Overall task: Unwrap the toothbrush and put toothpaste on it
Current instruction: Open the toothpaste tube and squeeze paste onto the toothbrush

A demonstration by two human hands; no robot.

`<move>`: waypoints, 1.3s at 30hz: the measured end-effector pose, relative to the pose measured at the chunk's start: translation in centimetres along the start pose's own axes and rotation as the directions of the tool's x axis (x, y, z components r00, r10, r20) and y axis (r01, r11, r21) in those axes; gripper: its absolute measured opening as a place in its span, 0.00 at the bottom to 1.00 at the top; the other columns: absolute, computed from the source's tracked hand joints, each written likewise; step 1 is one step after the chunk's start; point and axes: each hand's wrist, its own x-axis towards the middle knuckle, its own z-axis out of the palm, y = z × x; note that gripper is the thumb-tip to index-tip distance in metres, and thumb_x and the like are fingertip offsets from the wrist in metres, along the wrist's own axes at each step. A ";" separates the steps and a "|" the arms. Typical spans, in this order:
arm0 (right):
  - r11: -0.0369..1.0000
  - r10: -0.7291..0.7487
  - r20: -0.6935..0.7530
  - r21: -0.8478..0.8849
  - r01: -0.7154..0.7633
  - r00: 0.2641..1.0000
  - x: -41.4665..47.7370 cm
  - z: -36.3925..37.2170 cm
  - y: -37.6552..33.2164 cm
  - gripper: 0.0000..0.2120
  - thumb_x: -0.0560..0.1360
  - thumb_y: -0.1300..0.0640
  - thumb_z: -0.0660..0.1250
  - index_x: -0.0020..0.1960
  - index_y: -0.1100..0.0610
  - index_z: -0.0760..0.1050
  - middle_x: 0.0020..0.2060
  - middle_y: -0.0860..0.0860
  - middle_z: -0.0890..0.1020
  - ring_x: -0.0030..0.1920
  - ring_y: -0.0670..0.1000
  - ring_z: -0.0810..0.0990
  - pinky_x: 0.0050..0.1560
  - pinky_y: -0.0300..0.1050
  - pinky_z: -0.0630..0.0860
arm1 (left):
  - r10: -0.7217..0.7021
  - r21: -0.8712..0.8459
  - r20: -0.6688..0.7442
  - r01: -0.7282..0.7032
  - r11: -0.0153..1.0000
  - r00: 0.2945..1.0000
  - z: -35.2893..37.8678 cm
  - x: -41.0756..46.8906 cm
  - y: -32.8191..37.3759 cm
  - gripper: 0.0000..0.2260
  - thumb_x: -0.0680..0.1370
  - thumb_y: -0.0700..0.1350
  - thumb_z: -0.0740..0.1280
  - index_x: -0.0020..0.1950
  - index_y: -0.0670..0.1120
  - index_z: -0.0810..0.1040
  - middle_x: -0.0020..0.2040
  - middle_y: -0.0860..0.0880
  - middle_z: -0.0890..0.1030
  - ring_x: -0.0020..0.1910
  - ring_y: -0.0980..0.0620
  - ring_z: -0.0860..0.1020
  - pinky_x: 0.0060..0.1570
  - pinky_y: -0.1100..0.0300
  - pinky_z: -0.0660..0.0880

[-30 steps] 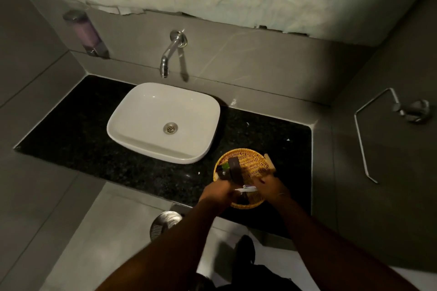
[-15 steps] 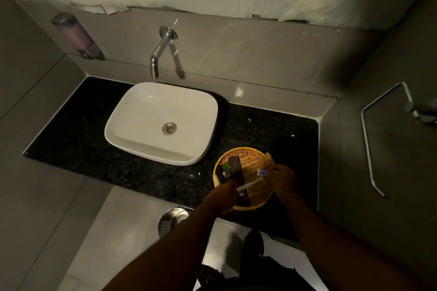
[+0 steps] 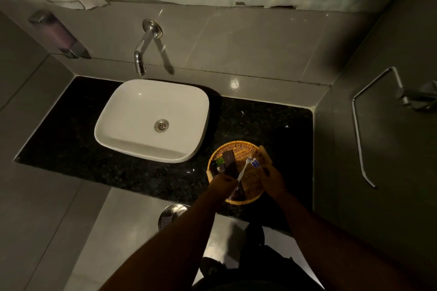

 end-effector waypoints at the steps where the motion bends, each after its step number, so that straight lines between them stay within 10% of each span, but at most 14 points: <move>1: 0.999 0.026 -0.018 -0.022 -0.026 1.000 0.0 0.1 0.2 0.18 0.85 0.52 0.61 0.70 0.60 0.77 0.67 0.59 0.80 0.68 0.61 0.79 0.69 0.60 0.77 | -0.006 -0.006 -0.011 0.006 1.000 1.000 0.1 0.2 -0.1 0.13 0.85 0.44 0.66 0.61 0.36 0.85 0.38 0.49 0.81 0.30 0.60 0.78 0.27 0.69 0.74; 6: 0.999 0.036 -0.084 -0.013 -0.037 0.996 0.0 0.2 0.6 0.16 0.83 0.53 0.67 0.61 0.64 0.83 0.61 0.61 0.84 0.63 0.62 0.82 0.65 0.59 0.79 | -0.067 -0.137 -0.020 0.063 0.989 0.998 0.5 1.1 0.2 0.12 0.83 0.40 0.69 0.64 0.36 0.83 0.60 0.39 0.84 0.44 0.49 0.84 0.33 0.63 0.82; 17: 0.949 0.198 -0.173 0.280 -0.145 0.965 1.5 1.2 1.3 0.13 0.77 0.59 0.75 0.57 0.67 0.84 0.59 0.61 0.85 0.62 0.63 0.83 0.65 0.61 0.80 | -0.109 -0.154 -0.065 0.098 0.983 0.992 3.2 4.1 1.7 0.10 0.84 0.41 0.67 0.60 0.35 0.83 0.53 0.38 0.85 0.39 0.48 0.83 0.49 0.50 0.86; 24: 0.683 0.449 0.000 0.644 -0.344 0.893 2.9 2.8 0.6 0.18 0.77 0.58 0.74 0.63 0.68 0.81 0.60 0.65 0.85 0.61 0.65 0.85 0.65 0.63 0.81 | -0.127 -0.156 -0.131 0.106 0.982 0.983 4.1 5.5 2.4 0.11 0.84 0.43 0.68 0.56 0.36 0.85 0.40 0.45 0.84 0.30 0.52 0.80 0.29 0.62 0.78; 32: 0.440 0.439 0.206 0.799 -0.409 0.875 3.6 4.0 0.1 0.18 0.83 0.59 0.65 0.71 0.67 0.74 0.71 0.69 0.76 0.72 0.71 0.74 0.69 0.64 0.73 | -0.139 -0.117 -0.122 0.125 0.985 0.983 4.3 6.5 2.3 0.10 0.83 0.43 0.70 0.52 0.36 0.86 0.39 0.43 0.84 0.29 0.53 0.80 0.28 0.63 0.79; 39: 0.610 0.493 0.008 0.710 -0.352 0.870 4.7 5.0 0.2 0.16 0.79 0.59 0.73 0.61 0.69 0.82 0.55 0.66 0.86 0.55 0.67 0.87 0.54 0.59 0.84 | -0.079 -0.093 -0.112 0.069 0.993 0.990 4.3 7.1 1.8 0.10 0.83 0.43 0.69 0.56 0.37 0.86 0.45 0.43 0.86 0.36 0.52 0.83 0.38 0.60 0.82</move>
